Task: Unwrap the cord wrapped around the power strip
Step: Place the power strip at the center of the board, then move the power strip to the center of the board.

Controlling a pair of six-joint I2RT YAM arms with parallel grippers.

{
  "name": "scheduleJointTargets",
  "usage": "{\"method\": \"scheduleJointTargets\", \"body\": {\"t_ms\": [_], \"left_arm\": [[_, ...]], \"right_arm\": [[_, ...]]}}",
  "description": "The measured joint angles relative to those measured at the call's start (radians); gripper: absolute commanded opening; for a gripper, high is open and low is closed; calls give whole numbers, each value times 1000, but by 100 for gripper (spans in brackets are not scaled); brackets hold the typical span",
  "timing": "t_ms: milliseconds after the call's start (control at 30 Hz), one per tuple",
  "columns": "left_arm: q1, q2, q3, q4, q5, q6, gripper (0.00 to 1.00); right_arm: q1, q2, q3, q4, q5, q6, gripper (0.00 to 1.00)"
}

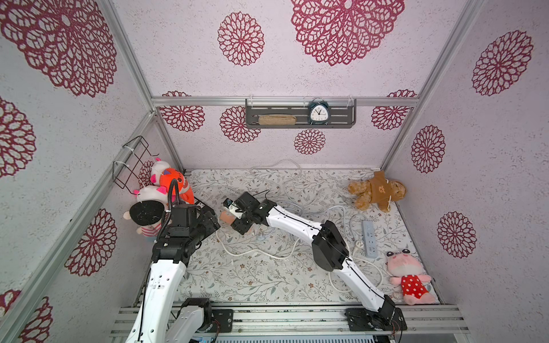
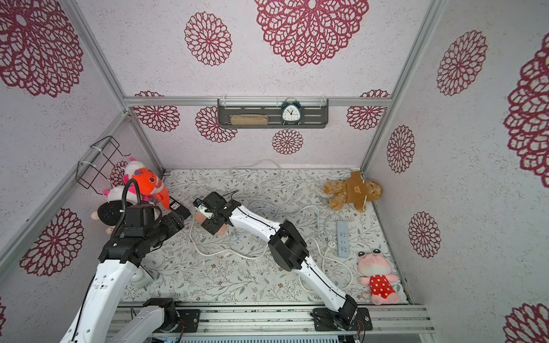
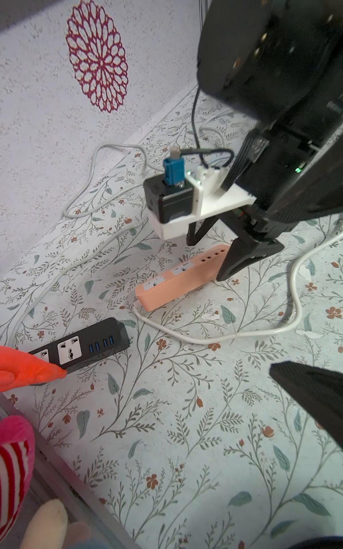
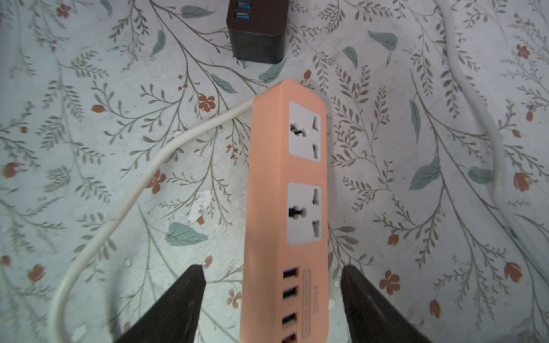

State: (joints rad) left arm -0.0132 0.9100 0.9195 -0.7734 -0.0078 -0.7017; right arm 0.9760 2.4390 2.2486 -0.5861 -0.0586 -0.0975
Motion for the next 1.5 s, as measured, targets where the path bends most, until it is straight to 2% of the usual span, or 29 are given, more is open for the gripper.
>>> {"method": "scheduleJointTargets", "body": {"t_ms": [233,333,467,600,700,1067,1167,1267,1500], "left_arm": [[-11,96,-16,111,5,-14,47],[-42,201,-3,170,-18,-16,42],[-103,398,91,223,-55,2,36],[-125,558,150,301,-76,25,34],[-126,629,149,324,-89,37,33],[-126,758,142,392,-91,45,29],[-126,776,137,395,-91,49,23],[-126,789,131,393,-91,57,7],[-126,791,123,396,-92,68,0]], "right_arm": [[-64,-284,-359,111,-91,91,57],[-114,-375,-460,148,-96,119,56],[-175,-475,-575,187,-90,148,55],[-212,-560,-678,218,-74,171,55],[-235,-613,-743,227,-70,180,55],[-336,-755,-879,232,-46,201,55],[-360,-789,-914,235,-40,205,55],[-377,-806,-940,238,-32,206,55],[-396,-813,-974,238,-23,208,55]]}}
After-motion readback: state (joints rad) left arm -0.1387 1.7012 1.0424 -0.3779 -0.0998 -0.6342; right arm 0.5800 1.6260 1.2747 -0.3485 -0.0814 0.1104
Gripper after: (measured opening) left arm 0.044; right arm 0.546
